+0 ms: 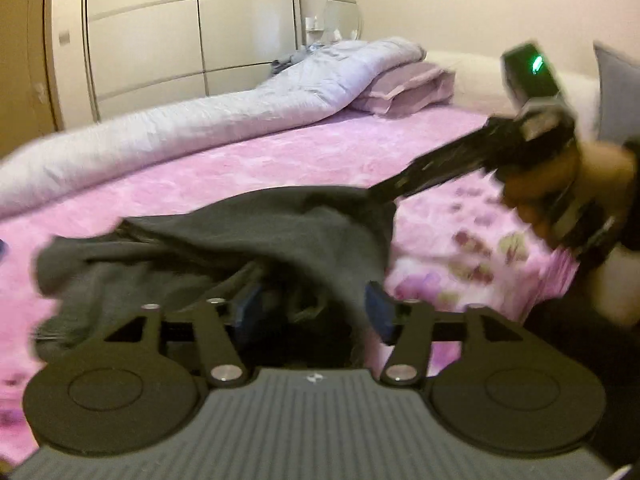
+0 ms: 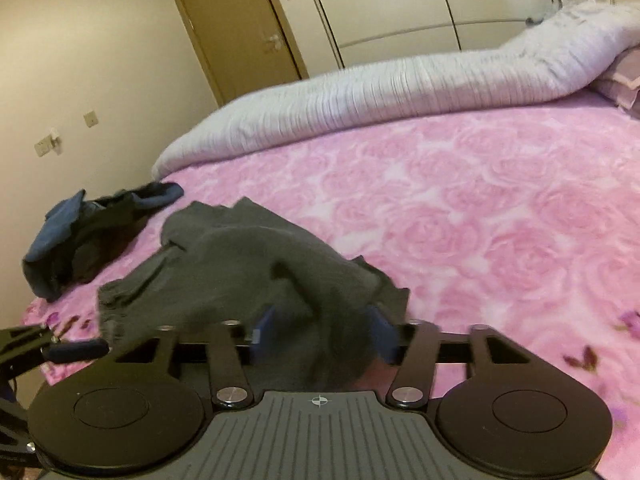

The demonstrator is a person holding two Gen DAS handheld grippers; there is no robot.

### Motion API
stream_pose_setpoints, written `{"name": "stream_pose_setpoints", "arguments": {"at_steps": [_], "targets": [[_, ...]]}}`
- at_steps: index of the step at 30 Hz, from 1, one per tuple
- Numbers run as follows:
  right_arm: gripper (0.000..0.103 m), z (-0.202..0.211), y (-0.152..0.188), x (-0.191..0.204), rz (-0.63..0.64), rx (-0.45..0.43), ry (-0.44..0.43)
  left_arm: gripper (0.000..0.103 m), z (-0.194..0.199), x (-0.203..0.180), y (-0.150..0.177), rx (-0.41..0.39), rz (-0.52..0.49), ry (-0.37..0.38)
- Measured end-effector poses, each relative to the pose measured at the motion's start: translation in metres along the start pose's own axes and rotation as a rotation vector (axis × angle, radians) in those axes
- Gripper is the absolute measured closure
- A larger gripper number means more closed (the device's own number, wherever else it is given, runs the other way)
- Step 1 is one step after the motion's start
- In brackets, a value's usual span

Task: Fold clothes
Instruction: 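Lift the grey jeans with both grippers and pull them off the pile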

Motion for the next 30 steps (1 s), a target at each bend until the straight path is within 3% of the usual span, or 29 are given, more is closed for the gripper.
{"name": "stream_pose_setpoints", "arguments": {"at_steps": [2,8,11,13,16,18,19,20,23,27,30], "targets": [[0.029,0.01,0.004,0.005,-0.006,-0.027,0.017,0.037,0.009,0.006,0.007,0.006,-0.087,-0.05],[0.023,0.011,0.052,0.057,-0.01,0.084,-0.096,0.035,0.015,0.024,0.023,0.024,-0.381,-0.169],[0.021,-0.002,0.067,0.08,-0.011,0.146,-0.134,0.035,-0.006,0.036,0.025,0.045,-0.511,-0.169],[0.021,-0.015,0.075,0.093,-0.006,0.182,-0.138,0.036,-0.026,0.042,0.029,0.071,-0.536,-0.137],[0.021,-0.036,0.079,0.097,-0.053,0.202,-0.126,0.053,-0.055,0.051,0.036,0.112,-0.572,-0.092],[0.023,-0.051,0.079,0.094,-0.102,0.209,-0.111,0.075,-0.069,0.055,0.041,0.142,-0.583,-0.071],[0.046,-0.058,0.078,0.09,-0.131,0.214,-0.103,0.079,-0.074,0.055,0.042,0.151,-0.585,-0.055],[0.079,-0.064,0.076,0.085,-0.15,0.215,-0.091,0.083,-0.075,0.055,0.04,0.154,-0.584,-0.042],[0.093,-0.06,0.061,0.071,-0.207,0.208,-0.112,0.091,-0.058,0.051,0.03,0.135,-0.563,-0.018],[0.097,-0.008,0.013,0.055,-0.007,0.114,-0.016,0.092,-0.023,0.037,-0.006,0.059,-0.42,0.068],[0.099,0.039,-0.036,0.035,0.151,0.045,0.08,0.093,-0.007,0.001,-0.039,-0.016,-0.285,0.205]]}}
Point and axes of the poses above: each gripper's, at about its wrist camera, not at the fingertips, and z roughly against the way its jaws point, x to its left, y to its underside, the point moved 7 cm from there along -z, roughly the way its jaws point, and after that the axes turned 1 degree about -x, right-handed, at the moved point
